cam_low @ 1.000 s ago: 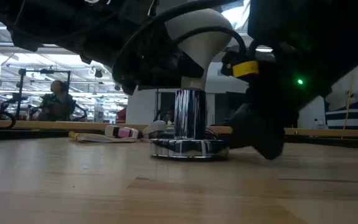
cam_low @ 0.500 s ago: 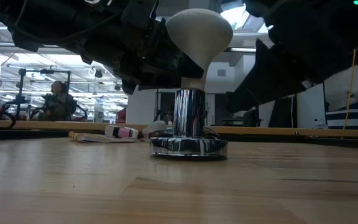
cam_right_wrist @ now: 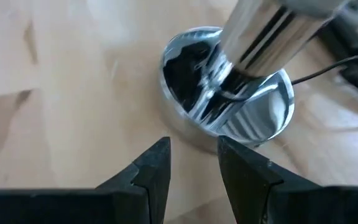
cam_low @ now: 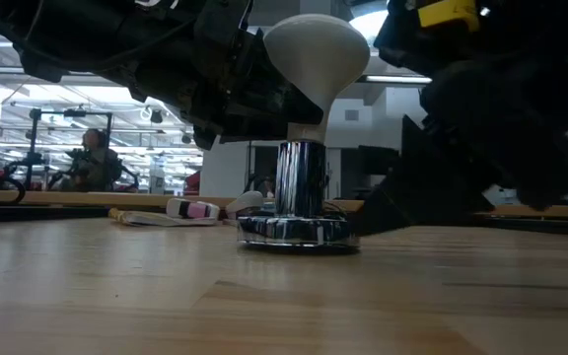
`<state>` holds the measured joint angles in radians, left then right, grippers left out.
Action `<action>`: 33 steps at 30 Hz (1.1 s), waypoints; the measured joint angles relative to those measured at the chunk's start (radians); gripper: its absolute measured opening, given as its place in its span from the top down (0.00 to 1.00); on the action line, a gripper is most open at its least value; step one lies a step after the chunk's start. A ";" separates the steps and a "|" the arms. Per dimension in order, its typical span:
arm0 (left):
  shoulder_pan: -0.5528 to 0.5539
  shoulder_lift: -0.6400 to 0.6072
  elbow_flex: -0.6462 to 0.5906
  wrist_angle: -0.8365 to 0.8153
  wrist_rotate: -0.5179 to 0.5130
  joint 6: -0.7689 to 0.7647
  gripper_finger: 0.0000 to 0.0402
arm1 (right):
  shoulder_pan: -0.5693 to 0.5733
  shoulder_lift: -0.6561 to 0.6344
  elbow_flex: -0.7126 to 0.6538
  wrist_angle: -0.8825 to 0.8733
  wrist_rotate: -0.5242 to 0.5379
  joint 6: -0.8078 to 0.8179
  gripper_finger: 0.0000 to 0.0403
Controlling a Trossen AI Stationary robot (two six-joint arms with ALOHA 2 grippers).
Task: Screw lightbulb
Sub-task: Insert the white lightbulb into the silver lamp
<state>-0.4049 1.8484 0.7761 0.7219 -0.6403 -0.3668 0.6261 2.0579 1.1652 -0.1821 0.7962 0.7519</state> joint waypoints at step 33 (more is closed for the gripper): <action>0.000 0.000 0.000 -0.001 0.004 0.000 0.60 | -0.023 -0.006 0.093 -0.108 0.079 -0.135 0.66</action>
<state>-0.4053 1.8484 0.7757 0.7212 -0.6365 -0.3664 0.6028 2.0521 1.2581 -0.2905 0.8751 0.6171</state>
